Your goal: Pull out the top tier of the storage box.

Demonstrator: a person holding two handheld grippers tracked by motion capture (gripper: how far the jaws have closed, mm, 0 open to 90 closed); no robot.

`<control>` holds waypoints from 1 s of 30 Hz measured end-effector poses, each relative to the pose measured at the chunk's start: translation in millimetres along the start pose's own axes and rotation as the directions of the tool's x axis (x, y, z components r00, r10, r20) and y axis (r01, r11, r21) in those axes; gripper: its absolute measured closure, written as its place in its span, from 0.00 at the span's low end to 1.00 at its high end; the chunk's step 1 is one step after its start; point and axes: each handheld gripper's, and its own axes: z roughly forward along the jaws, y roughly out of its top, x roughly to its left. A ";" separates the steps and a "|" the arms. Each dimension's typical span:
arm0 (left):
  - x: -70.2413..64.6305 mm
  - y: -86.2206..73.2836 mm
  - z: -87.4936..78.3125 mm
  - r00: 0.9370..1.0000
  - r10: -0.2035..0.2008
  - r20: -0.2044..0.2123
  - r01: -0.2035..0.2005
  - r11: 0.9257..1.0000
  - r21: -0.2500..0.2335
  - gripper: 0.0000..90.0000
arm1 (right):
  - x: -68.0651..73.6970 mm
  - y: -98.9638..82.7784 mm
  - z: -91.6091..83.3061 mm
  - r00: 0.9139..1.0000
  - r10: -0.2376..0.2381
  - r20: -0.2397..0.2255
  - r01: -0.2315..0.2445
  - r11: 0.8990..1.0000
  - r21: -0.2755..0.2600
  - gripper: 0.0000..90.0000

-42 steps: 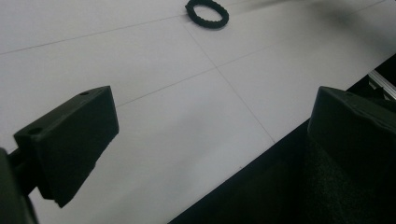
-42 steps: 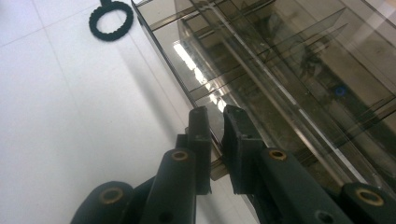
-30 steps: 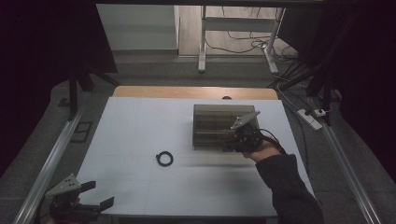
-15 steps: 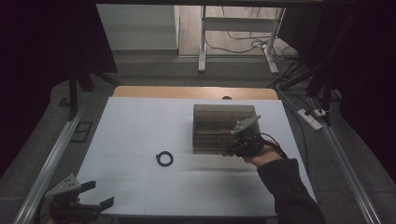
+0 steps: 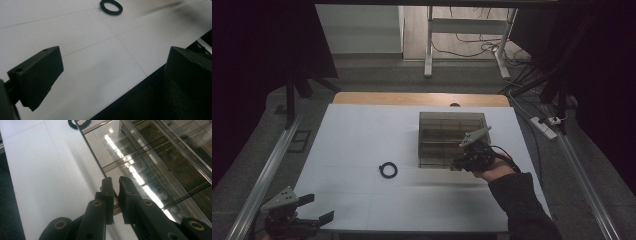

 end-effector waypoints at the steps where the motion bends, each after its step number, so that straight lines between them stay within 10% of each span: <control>1: 0.0 0.0 0.0 1.000 0.000 0.000 0.000 1.000 0.000 0.01 | 0.0 -0.2 -0.2 1.000 0.000 -0.001 0.000 1.000 0.001 0.90; 18: 0.3 0.2 0.3 1.000 -0.003 0.001 0.003 1.000 0.004 0.01 | 1.3 -5.0 -3.2 0.996 0.083 0.024 -0.082 0.995 -0.059 0.71; 30: 0.3 0.2 0.3 1.000 -0.003 0.000 0.003 1.000 0.005 0.01 | 16.8 -4.4 -9.8 0.989 0.124 0.077 -0.113 0.984 -0.139 0.39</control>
